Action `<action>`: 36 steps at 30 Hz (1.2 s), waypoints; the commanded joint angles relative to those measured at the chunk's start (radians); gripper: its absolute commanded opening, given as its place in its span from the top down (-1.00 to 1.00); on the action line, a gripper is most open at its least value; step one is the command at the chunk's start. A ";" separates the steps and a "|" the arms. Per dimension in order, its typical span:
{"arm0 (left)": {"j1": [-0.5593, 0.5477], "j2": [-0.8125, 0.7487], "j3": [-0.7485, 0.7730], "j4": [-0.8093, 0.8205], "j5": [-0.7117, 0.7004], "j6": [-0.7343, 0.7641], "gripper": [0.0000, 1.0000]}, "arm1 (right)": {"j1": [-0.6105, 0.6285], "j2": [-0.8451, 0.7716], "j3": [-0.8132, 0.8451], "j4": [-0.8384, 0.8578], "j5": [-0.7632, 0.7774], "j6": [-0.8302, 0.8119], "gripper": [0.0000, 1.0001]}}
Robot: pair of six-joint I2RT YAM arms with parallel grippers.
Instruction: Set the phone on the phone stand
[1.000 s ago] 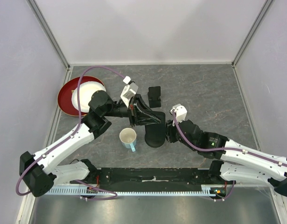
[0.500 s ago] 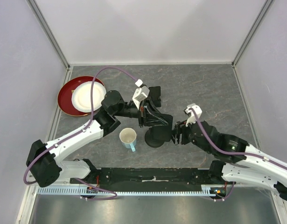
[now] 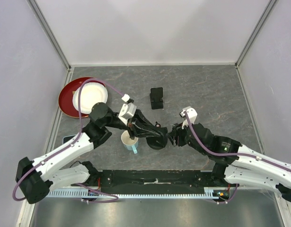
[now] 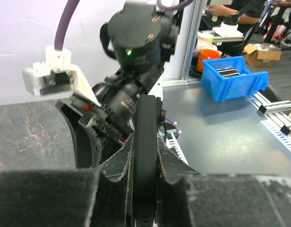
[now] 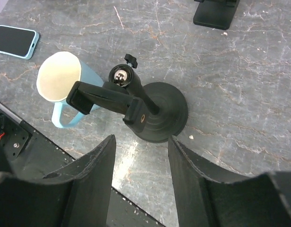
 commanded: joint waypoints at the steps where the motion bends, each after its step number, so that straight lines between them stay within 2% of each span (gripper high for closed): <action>1: -0.003 -0.098 0.039 -0.088 -0.057 0.138 0.95 | 0.005 -0.017 -0.110 0.244 -0.001 -0.078 -0.09; 3: -0.001 -0.115 0.030 -0.090 -0.105 0.141 0.95 | 0.011 -0.055 -0.158 0.342 0.000 -0.129 -0.11; 8: 0.000 -0.145 0.025 -0.120 -0.160 0.136 0.96 | 0.018 -0.087 -0.216 0.418 -0.024 -0.233 -0.29; 10: -0.001 -0.150 0.033 -0.136 -0.169 0.136 0.95 | 0.025 -0.086 -0.231 0.423 0.000 -0.230 -0.25; 11: -0.001 -0.154 0.039 -0.145 -0.171 0.134 0.95 | 0.031 -0.092 -0.239 0.427 0.012 -0.232 -0.14; 15: -0.001 -0.147 0.039 -0.148 -0.171 0.121 0.95 | 0.042 -0.119 -0.296 0.513 0.048 -0.262 0.08; 31: -0.001 -0.118 0.053 -0.156 -0.145 0.099 0.95 | 0.042 -0.057 -0.298 0.565 0.045 -0.284 0.12; 36: -0.001 -0.121 0.047 -0.156 -0.151 0.111 0.96 | 0.044 -0.049 -0.290 0.565 0.051 -0.284 0.24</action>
